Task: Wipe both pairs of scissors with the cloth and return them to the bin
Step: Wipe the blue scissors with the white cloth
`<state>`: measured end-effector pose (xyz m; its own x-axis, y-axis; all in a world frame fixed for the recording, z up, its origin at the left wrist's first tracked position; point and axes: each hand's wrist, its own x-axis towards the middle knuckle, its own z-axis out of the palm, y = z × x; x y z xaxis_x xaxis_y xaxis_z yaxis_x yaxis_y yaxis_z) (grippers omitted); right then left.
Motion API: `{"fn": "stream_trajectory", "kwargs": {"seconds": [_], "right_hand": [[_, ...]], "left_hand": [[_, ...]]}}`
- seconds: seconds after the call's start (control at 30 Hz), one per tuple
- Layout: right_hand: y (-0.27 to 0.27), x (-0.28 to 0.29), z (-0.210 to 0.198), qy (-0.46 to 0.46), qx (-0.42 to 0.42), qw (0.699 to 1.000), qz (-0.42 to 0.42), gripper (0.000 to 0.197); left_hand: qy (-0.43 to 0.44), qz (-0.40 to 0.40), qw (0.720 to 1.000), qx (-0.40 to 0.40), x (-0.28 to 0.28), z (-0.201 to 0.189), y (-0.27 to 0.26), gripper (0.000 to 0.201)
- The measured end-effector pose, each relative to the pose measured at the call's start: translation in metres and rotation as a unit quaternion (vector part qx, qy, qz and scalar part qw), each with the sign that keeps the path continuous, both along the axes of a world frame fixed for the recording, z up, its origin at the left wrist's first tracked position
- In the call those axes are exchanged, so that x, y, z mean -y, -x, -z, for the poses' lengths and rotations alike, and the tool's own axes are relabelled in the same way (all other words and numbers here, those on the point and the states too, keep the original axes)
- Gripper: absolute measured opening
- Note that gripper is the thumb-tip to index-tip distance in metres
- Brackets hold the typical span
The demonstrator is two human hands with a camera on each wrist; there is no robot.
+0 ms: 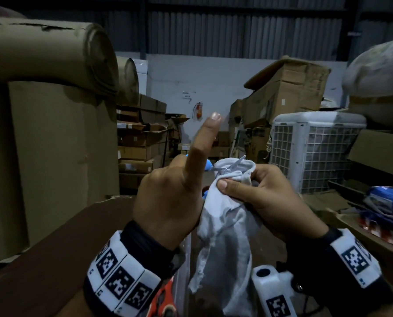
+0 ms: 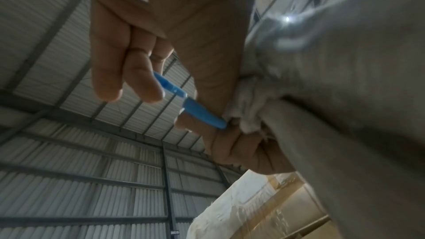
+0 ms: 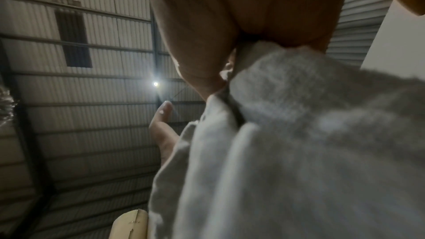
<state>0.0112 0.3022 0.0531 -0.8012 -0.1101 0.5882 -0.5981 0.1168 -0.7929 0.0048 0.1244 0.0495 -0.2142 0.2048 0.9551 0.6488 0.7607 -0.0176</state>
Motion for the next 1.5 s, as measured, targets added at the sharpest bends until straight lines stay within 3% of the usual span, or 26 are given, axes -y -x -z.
{"fn": "stream_trajectory", "kwargs": {"seconds": [0.07, 0.23, 0.5, 0.63, 0.77, 0.87, 1.0, 1.13, 1.27, 1.4, 1.5], "right_hand": [[-0.003, -0.002, -0.003, -0.016, 0.008, 1.000, 0.002, 0.016], [-0.005, -0.008, -0.008, -0.039, 0.049, 0.998, 0.009, 0.015], [-0.009, -0.019, -0.013, -0.086, 0.066, 0.994, -0.007, 0.018], [-0.008, -0.019, -0.013, -0.059, 0.085, 0.994, -0.027, 0.030], [-0.006, -0.011, -0.011, -0.015, 0.089, 0.996, 0.004, 0.021], [-0.003, -0.003, -0.005, 0.006, 0.076, 0.996, 0.040, 0.021], [-0.003, 0.001, -0.002, -0.034, 0.023, 0.997, 0.068, 0.018], [-0.005, -0.010, -0.007, -0.086, 0.020, 0.996, 0.011, 0.016], [0.001, -0.025, -0.009, -0.060, 0.044, 0.996, -0.053, 0.025], [0.015, -0.040, -0.006, -0.007, -0.007, 1.000, -0.001, 0.023], [0.013, -0.042, -0.008, -0.035, -0.090, 0.994, 0.048, 0.029]], "left_hand": [[0.006, 0.025, 1.000, 0.012, 0.000, -0.001, -0.001, 0.099], [0.026, 0.050, 0.996, 0.063, -0.001, -0.002, -0.001, 0.126], [0.015, 0.074, 0.994, 0.085, -0.004, -0.001, -0.002, 0.128], [0.008, 0.079, 0.995, 0.068, -0.004, -0.001, -0.002, 0.129], [0.007, 0.056, 0.997, 0.050, -0.003, 0.001, 0.001, 0.128], [0.000, 0.040, 0.998, 0.046, -0.005, 0.005, 0.004, 0.121], [-0.016, 0.021, 0.998, 0.059, -0.005, 0.006, 0.006, 0.116], [-0.015, 0.044, 0.995, 0.091, 0.000, 0.001, 0.005, 0.134], [-0.021, 0.077, 0.990, 0.119, 0.009, -0.006, 0.002, 0.131], [-0.045, 0.099, 0.983, 0.150, 0.015, -0.011, 0.003, 0.129], [-0.037, 0.111, 0.978, 0.175, 0.015, -0.011, 0.002, 0.130]]}}
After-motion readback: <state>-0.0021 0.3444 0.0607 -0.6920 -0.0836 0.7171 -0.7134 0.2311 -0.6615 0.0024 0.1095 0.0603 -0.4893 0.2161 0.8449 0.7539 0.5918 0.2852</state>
